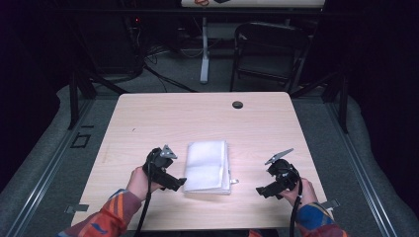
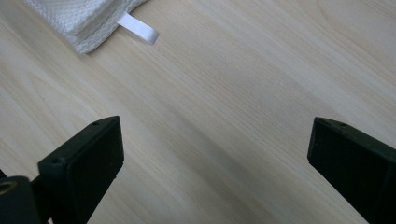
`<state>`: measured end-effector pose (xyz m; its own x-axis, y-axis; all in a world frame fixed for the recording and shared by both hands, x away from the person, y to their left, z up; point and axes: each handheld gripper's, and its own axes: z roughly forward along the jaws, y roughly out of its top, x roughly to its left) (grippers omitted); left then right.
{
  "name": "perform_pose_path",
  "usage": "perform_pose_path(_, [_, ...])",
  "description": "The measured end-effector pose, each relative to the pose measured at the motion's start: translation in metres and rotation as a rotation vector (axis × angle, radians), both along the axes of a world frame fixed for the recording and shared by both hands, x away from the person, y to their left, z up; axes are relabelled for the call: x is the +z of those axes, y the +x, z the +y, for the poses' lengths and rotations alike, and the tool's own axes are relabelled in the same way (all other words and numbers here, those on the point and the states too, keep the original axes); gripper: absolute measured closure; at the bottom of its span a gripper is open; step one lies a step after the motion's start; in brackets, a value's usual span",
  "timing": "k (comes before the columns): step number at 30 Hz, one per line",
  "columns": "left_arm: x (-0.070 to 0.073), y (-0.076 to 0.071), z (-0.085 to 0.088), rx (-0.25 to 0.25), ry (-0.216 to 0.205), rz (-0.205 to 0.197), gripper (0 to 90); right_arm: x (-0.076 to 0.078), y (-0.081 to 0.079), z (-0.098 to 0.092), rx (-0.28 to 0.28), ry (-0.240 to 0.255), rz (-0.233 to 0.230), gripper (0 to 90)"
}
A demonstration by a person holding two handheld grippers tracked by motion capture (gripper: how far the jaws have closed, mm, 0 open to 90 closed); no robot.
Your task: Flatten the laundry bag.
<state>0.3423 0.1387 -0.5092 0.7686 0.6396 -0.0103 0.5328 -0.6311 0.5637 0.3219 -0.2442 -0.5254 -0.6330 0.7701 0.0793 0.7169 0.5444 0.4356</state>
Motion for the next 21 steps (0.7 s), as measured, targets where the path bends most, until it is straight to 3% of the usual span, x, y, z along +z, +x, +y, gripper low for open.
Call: perform_pose_path(21, [-0.014,-0.007,-0.058,-0.187,0.043,-0.007,7.9,-0.002,0.0,0.002,0.016,0.016,0.019,5.6])
